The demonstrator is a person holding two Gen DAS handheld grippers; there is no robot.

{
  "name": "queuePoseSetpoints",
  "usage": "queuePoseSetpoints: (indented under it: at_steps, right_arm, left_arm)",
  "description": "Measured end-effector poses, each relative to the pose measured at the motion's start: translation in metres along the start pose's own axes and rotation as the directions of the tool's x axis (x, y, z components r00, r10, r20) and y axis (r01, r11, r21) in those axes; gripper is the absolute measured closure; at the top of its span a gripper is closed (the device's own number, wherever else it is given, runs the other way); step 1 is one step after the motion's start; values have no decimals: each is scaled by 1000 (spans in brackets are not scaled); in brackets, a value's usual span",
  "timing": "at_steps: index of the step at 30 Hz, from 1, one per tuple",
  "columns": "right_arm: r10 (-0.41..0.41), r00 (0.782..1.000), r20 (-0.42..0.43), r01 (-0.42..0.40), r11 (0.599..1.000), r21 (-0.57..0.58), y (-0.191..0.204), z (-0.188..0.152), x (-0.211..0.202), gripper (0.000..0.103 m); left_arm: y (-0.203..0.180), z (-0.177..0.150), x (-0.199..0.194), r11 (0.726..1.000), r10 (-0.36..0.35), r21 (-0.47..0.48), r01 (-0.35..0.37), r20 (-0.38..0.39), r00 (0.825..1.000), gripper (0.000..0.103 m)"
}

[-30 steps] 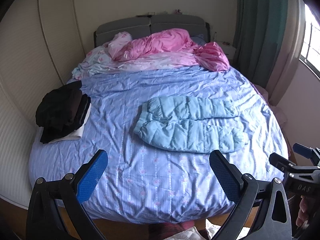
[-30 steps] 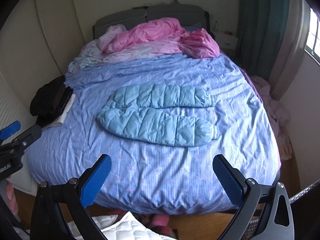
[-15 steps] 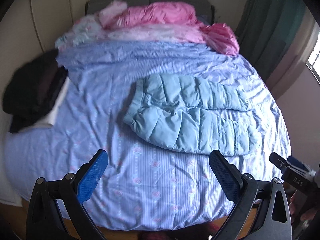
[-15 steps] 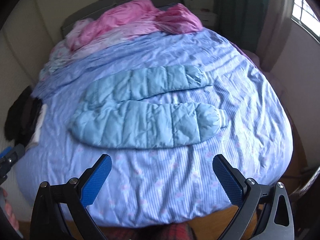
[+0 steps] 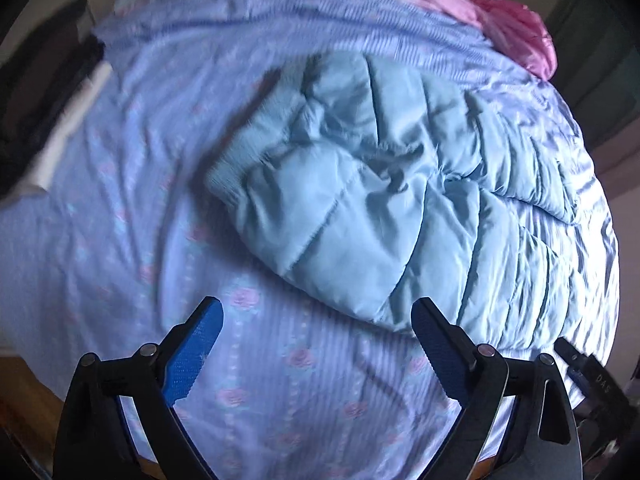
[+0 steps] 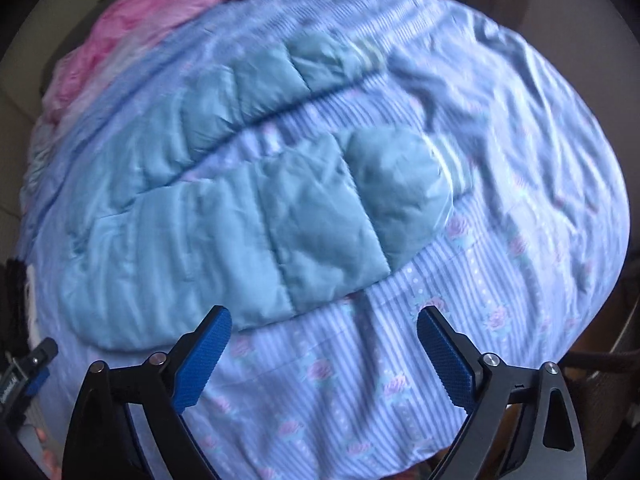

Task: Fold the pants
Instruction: 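Lower both tools onto the jacket and close each on a sleeve end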

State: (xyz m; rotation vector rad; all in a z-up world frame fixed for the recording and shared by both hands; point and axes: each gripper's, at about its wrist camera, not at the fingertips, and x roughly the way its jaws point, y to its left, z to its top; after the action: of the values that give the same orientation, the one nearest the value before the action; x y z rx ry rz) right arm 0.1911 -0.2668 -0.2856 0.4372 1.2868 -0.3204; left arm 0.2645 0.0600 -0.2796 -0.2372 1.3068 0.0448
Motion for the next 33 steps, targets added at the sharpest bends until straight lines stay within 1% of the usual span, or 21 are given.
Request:
queuePoseSetpoints:
  at_steps: [2,4,8,11,14,16,17,18,19,20,21,22,23,24,25,28,33]
  right_arm:
    - [8,1000,-20,-8,1000,22,-4,3,11,11]
    - [10,999,-38,-9,999,36,-6,5,21,15]
    - [37,997,-69,-31,996,85,-12,9,39,17]
    - [45,995,-86,-36,994,99,-12,12,50,19]
    - [54,993,-103,-41,992,118,-10,17,58,24]
    - [56,993,-106,-43,992,119,-9,21,63,28]
    - [57,992,-108,-44,992,118,-7,24,63,30]
    - [61,992,-113,-48,992,119,-8,26,65,35]
    - [65,991,-121,-50,991,124,-8,29,66,42]
    - [69,990,-123,-53,990,130,-8,32,68,46]
    - [75,989,-125,-58,989,133,-9,36,68,55]
    - [83,988,-127,-66,989,134,-9,39,68,67]
    - [94,987,-127,-77,988,133,-8,43,67,72]
    - [98,987,-128,-81,988,128,-7,45,66,82]
    - [103,987,-127,-87,989,123,-5,48,63,88]
    - [104,988,-114,-93,991,99,0,53,52,92]
    - [96,991,-93,-94,995,29,10,55,18,92]
  left_arm:
    - [1,1,12,998,-39,-49,37,-33,999,8]
    - [4,2,25,991,-74,-112,68,-58,996,10]
    - [11,1,41,974,-118,-206,96,-102,988,19]
    - [11,-1,49,969,-124,-228,94,-120,985,23]
    - [14,-2,54,966,-128,-241,94,-127,984,29]
    - [11,1,59,964,-143,-243,108,-132,981,36]
    - [8,3,63,962,-158,-245,122,-136,978,45]
    - [7,4,65,960,-170,-249,131,-144,975,53]
    - [4,6,67,959,-171,-251,129,-150,974,58]
    - [4,7,67,961,-165,-247,124,-152,975,68]
    - [3,7,66,963,-159,-241,119,-153,975,77]
    - [2,7,64,967,-148,-231,110,-152,977,79]
    - [1,7,62,969,-144,-222,109,-149,978,82]
    - [0,7,59,971,-142,-214,109,-145,979,85]
    - [-1,7,55,972,-141,-207,110,-140,980,86]
    - [-1,7,40,973,-148,-193,124,-118,982,89]
    - [-3,12,13,977,-144,-168,129,-78,987,92]
